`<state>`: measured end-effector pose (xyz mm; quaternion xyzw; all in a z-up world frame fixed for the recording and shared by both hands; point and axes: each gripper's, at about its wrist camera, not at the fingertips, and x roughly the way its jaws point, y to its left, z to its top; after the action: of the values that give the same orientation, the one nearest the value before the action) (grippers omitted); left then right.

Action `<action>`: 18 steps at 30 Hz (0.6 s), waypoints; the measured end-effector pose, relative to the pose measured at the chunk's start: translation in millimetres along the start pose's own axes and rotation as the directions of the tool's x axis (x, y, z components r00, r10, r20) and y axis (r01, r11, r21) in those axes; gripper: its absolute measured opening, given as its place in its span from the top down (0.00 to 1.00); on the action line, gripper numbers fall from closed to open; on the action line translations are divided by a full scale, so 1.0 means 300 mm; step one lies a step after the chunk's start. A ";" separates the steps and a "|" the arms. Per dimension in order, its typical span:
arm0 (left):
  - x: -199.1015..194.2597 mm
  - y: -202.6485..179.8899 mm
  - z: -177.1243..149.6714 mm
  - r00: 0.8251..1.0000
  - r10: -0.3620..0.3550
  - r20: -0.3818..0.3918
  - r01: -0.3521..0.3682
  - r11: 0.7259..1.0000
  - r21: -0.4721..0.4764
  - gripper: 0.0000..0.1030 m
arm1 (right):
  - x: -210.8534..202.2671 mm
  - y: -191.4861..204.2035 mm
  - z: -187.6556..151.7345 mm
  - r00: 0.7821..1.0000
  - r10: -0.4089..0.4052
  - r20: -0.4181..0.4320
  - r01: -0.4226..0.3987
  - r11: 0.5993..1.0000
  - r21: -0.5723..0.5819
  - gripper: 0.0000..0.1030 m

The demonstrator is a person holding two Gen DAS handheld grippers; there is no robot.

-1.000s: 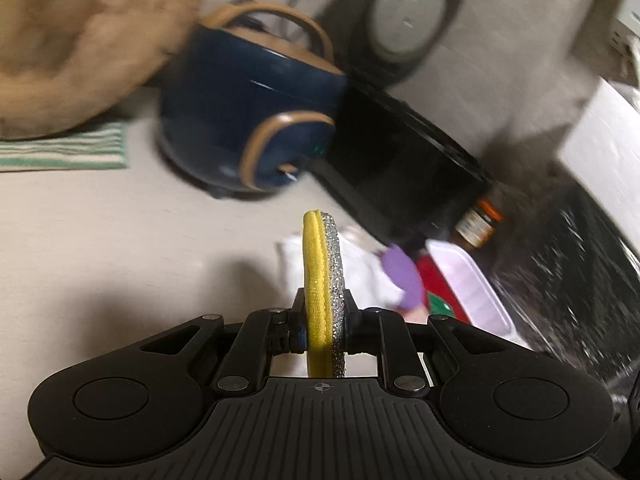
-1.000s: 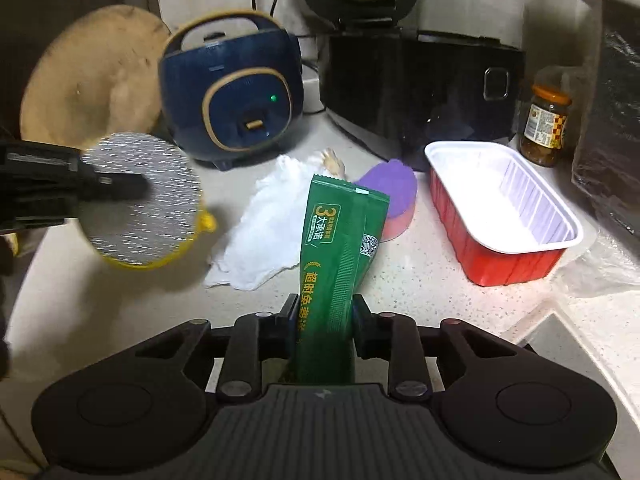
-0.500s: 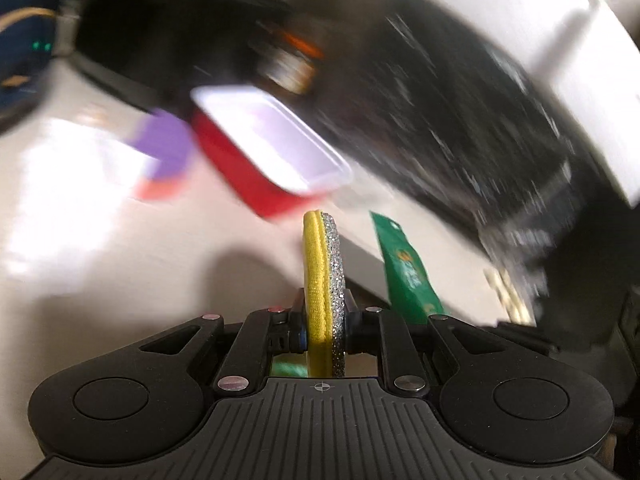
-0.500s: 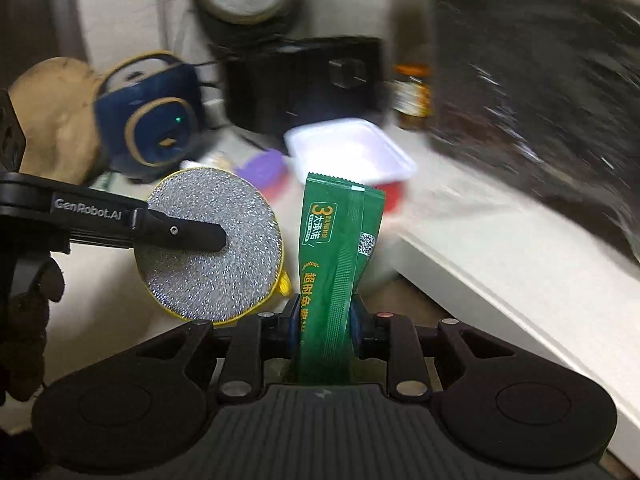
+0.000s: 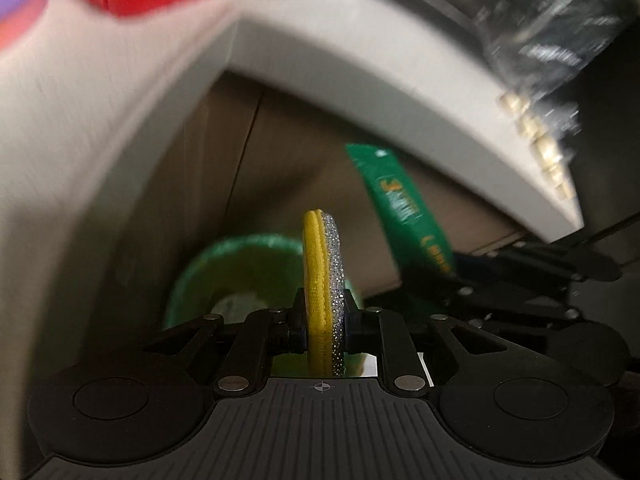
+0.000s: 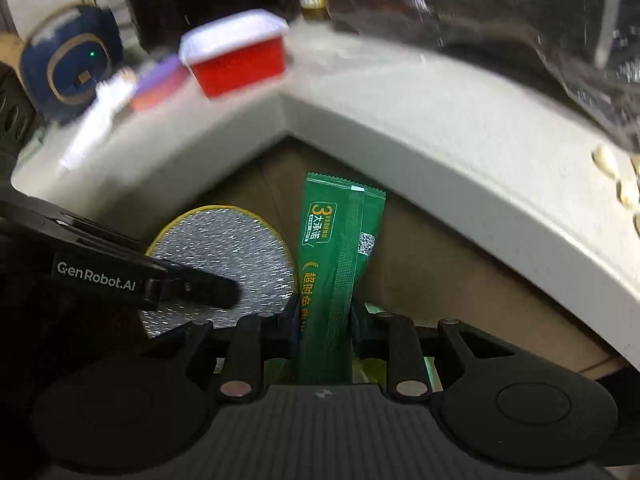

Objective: Collect trash
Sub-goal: 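Carry the scouring disc and green packet down over the green-lined bin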

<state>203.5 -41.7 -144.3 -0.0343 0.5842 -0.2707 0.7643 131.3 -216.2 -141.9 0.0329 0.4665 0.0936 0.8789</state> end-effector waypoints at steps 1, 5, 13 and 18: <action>0.032 0.005 -0.009 1.000 0.008 -0.022 -0.009 1.000 -0.017 0.82 | 0.016 -0.014 -0.016 1.000 -0.005 -0.016 0.005 1.000 -0.007 0.77; 0.133 0.033 -0.041 0.996 0.030 -0.086 -0.038 0.995 -0.093 0.82 | 0.101 -0.065 -0.059 0.995 0.000 -0.095 -0.002 1.000 -0.029 0.77; 0.279 0.114 -0.125 0.985 0.063 -0.164 -0.102 0.964 -0.247 0.82 | 0.286 -0.129 -0.123 0.966 0.071 -0.249 -0.079 0.997 -0.022 0.77; 0.366 0.171 -0.177 0.977 0.078 -0.198 -0.144 0.927 -0.346 0.82 | 0.333 -0.161 -0.158 0.948 0.101 -0.301 -0.109 0.994 -0.009 0.77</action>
<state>193.0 -33.9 -276.0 -0.1150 0.6916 -0.1181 0.7032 153.2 -245.5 -257.1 0.0320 0.5910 0.1499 0.7920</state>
